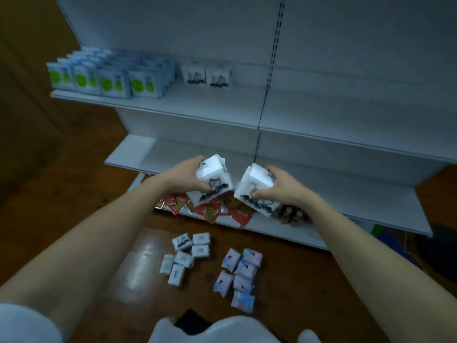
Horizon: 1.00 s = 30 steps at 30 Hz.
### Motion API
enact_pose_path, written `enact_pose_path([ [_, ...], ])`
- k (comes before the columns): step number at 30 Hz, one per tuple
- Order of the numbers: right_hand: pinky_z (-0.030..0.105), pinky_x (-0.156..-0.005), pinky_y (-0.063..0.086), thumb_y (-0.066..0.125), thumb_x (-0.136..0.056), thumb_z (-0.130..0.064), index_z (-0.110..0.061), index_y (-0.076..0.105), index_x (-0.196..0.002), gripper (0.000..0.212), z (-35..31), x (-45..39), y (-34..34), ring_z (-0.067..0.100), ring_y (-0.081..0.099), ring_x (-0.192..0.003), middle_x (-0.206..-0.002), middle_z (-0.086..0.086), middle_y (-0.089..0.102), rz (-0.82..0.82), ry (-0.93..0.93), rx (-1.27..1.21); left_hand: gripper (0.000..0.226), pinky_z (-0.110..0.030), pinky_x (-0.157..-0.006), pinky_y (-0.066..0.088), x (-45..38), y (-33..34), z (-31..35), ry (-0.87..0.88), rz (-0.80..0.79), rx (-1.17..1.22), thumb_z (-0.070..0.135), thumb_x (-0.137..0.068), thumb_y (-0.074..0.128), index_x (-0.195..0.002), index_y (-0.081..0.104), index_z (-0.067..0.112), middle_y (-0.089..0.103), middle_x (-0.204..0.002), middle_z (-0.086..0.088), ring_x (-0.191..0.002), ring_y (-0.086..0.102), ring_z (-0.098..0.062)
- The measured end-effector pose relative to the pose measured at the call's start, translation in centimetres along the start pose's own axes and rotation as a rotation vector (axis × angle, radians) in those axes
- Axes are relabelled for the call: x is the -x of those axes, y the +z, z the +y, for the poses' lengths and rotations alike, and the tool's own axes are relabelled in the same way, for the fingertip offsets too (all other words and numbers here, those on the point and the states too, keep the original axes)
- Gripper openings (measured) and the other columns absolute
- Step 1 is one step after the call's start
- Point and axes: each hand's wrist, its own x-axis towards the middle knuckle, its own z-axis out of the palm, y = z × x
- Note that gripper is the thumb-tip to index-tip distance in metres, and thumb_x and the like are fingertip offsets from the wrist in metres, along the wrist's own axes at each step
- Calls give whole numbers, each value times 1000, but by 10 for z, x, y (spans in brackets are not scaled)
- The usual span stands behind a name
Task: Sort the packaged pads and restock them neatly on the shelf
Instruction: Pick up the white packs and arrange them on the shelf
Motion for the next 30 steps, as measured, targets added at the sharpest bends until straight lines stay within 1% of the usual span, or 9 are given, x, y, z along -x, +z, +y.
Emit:
enact_pose_path([
  [3, 45, -87, 55, 83, -58, -50, -32, 47, -129, 82, -11, -6, -39, 27, 58, -108, -117, -7, 58, 60, -74, 120, 57, -40, -74, 53, -2, -16, 26, 66, 70, -166, 35, -66, 75, -115, 49, 21, 60, -98, 4, -85, 59, -20],
  [5, 48, -93, 51, 78, -51, -60, -39, 50, -123, 79, -23, -16, -64, 31, 52, -115, -114, -7, 58, 95, -134, 192, 66, -38, -78, 52, -6, -30, 40, 109, 95, -260, 40, -65, 75, -122, 48, 22, 60, -104, 4, -90, 58, -20],
  [9, 48, -106, 38, 82, -62, -55, -36, 42, -141, 91, -53, -33, -97, 33, 41, -122, -127, 1, 45, 111, -200, 335, 91, -28, -93, 43, -19, -57, 58, 204, 134, -371, 51, -63, 83, -139, 42, 21, 56, -128, 6, -113, 53, -16],
  [12, 38, -102, 41, 84, -66, -48, -32, 42, -142, 88, -71, -48, -110, 29, 44, -118, -116, -5, 38, 128, -225, 382, 87, -30, -89, 45, -36, -78, 67, 224, 177, -358, 50, -60, 86, -132, 47, 21, 59, -123, 3, -109, 55, -18],
  [14, 29, -89, 41, 85, -67, -42, -31, 43, -141, 85, -81, -61, -115, 22, 47, -109, -114, -6, 37, 165, -242, 404, 80, -35, -87, 47, -53, -93, 69, 235, 214, -328, 48, -60, 87, -125, 49, 21, 61, -115, 1, -104, 56, -21],
  [19, 19, -59, 40, 84, -69, -35, -36, 45, -138, 80, -101, -102, -125, 20, 51, -96, -111, -6, 38, 264, -215, 399, 93, -32, -94, 44, -108, -124, 60, 303, 263, -373, 49, -60, 88, -138, 47, 20, 49, -124, -4, -110, 51, -22],
  [20, 20, -59, 41, 84, -69, -35, -36, 45, -138, 80, -104, -112, -128, 21, 52, -97, -111, -6, 38, 281, -201, 387, 92, -31, -92, 45, -120, -131, 57, 314, 273, -373, 48, -59, 88, -138, 48, 21, 50, -124, -4, -109, 53, -23],
  [24, 31, -81, 46, 85, -66, -37, -34, 47, -136, 79, -108, -152, -136, 27, 55, -104, -111, -6, 40, 378, -182, 353, 87, -29, -85, 43, -165, -156, 46, 335, 298, -336, 47, -63, 87, -138, 49, 26, 56, -126, 1, -110, 57, -22],
  [30, 39, -89, 48, 85, -64, -34, -27, 44, -132, 80, -114, -198, -144, 30, 51, -110, -125, 1, 46, 531, -117, 298, 86, -37, -99, 38, -224, -175, 42, 351, 309, -393, 43, -71, 83, -144, 41, 26, 47, -138, -3, -120, 49, -31],
])
